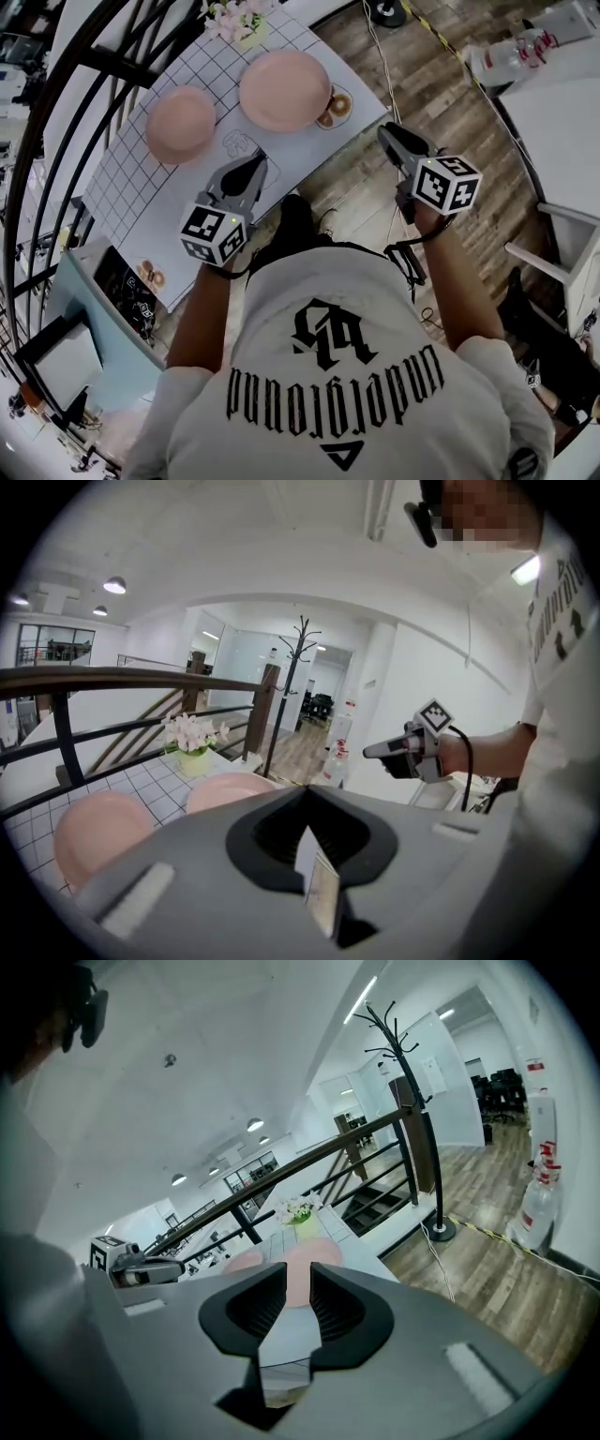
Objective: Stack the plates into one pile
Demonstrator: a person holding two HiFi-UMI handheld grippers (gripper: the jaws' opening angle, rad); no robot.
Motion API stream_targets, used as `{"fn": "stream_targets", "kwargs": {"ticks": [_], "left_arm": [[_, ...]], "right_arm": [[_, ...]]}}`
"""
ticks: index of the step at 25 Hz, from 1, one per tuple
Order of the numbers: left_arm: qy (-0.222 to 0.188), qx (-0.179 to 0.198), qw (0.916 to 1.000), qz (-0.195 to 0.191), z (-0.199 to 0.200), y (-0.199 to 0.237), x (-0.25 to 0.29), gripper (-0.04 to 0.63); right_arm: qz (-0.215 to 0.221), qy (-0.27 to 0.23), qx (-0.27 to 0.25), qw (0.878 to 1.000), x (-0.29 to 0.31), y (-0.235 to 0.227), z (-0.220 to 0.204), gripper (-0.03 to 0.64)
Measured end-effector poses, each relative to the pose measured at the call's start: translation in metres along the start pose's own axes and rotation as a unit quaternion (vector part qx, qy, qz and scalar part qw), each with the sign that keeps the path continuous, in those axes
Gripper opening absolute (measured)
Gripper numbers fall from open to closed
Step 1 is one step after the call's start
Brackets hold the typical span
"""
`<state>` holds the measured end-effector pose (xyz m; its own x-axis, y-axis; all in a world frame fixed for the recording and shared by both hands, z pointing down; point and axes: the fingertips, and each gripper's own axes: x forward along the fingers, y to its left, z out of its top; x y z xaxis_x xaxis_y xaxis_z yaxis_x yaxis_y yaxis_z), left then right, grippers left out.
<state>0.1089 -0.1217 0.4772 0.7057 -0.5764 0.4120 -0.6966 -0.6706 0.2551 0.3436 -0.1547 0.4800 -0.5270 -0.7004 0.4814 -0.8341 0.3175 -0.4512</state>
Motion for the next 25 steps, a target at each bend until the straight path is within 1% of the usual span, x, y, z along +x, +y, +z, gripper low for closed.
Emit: {"fn": "stream_targets", "kwargs": {"ticks": [4, 10, 18, 25], "left_arm": [[-0.013, 0.025, 0.9996, 0.008, 0.012, -0.013, -0.011, 0.049], [-0.040, 0.045, 0.9979, 0.023, 0.031, -0.031, -0.032, 0.049], [-0.050, 0.048, 0.9966, 0.046, 0.025, -0.052, -0.057, 0.049], [-0.051, 0.038, 0.9951, 0.076, 0.012, -0.050, -0.089, 0.049]], "right_arm": [[0.015, -0.023, -0.011, 1.000, -0.031, 0.008, 0.006, 0.078], [0.030, -0.055, -0.034, 0.997, -0.077, 0.017, 0.010, 0.077], [0.039, -0.074, -0.028, 0.996, -0.108, 0.017, 0.001, 0.077], [0.066, -0.066, -0.035, 0.995, -0.101, 0.039, -0.003, 0.077]]}}
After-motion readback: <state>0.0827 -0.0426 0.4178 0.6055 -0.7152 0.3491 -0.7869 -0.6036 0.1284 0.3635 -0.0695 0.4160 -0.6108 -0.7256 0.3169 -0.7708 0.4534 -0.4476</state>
